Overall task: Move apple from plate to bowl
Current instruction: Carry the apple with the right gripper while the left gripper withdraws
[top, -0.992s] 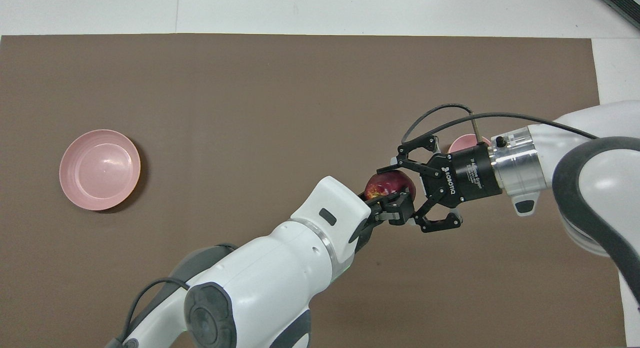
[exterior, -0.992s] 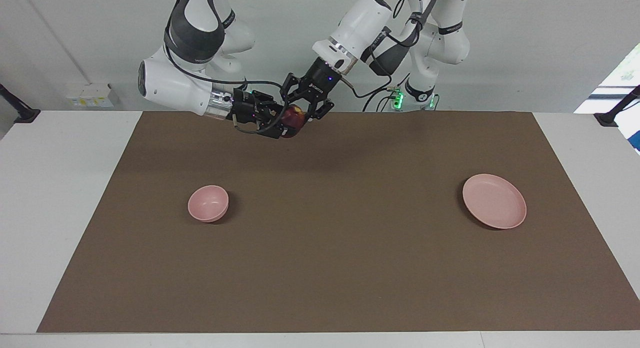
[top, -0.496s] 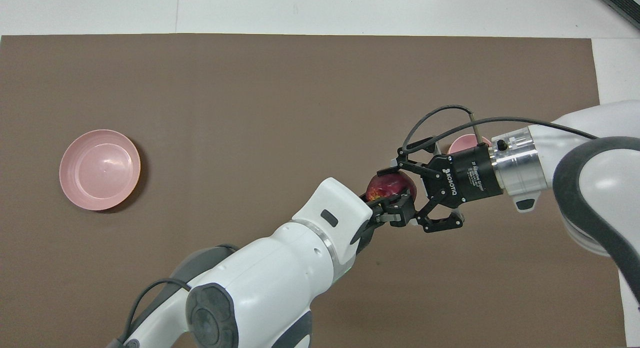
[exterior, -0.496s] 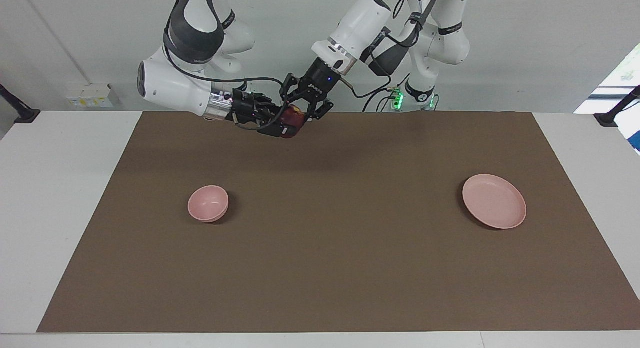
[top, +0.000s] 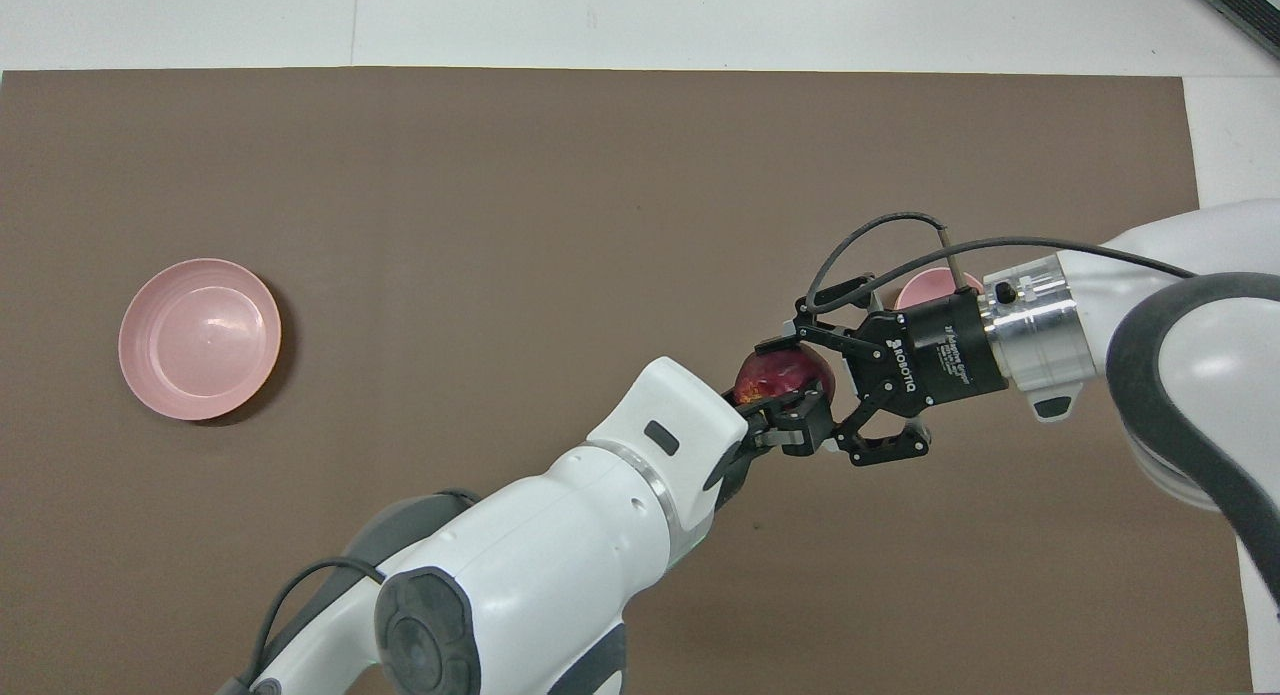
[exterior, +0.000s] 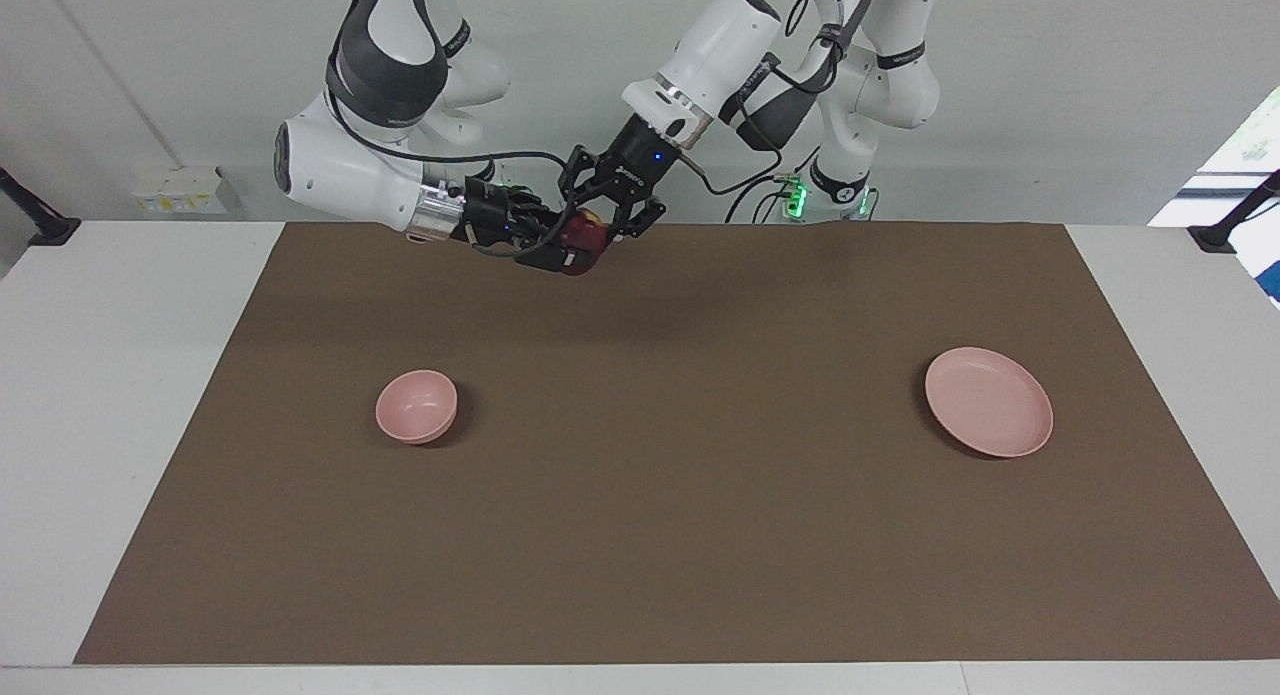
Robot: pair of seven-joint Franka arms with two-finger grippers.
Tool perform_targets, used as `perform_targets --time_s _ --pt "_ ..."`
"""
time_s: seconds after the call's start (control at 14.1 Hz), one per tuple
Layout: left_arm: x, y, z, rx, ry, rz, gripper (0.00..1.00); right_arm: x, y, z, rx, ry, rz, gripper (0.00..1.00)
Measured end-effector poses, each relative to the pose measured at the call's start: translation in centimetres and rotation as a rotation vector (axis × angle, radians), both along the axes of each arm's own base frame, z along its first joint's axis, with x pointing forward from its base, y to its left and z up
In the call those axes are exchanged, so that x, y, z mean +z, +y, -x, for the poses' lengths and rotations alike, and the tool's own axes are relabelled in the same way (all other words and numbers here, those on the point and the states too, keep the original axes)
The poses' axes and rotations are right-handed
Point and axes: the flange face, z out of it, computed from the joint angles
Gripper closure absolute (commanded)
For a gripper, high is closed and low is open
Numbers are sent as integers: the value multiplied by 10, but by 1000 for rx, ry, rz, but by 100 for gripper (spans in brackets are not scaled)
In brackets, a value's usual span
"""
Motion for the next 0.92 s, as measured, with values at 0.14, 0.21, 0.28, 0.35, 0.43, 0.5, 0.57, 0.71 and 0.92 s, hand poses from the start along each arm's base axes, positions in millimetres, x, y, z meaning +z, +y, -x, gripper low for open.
perform_targets --time_s 0.14,0.21,0.28,0.35,0.43,0.5,0.57,0.71,0.92 --pt "1 2 -2 9 2 4 0 -1 -3 0 12 -7 10 100" --pt "1 3 -3 12 3 5 0 -2 -5 0 17 -11 20 100" --pt "2 3 -4 14 3 5 0 -3 -7 1 28 -18 31 100" --pt "2 3 -4 14 2 6 0 -5 -8 2 46 -28 45 100" --pt "2 4 -5 15 3 5 0 -7 -9 3 70 -38 60 100" --pt "1 4 -5 13 10 -1 0 -9 -11 4 96 -52 79 100" --pt "-3 6 -6 8 29 -16 0 -11 -15 6 127 -68 101 100" --pt "-11 14 -13 2 81 -58 0 -17 -26 7 193 -107 146 100" --pt "-27 55 -46 0 156 -149 0 -25 -38 10 303 -171 228 100"
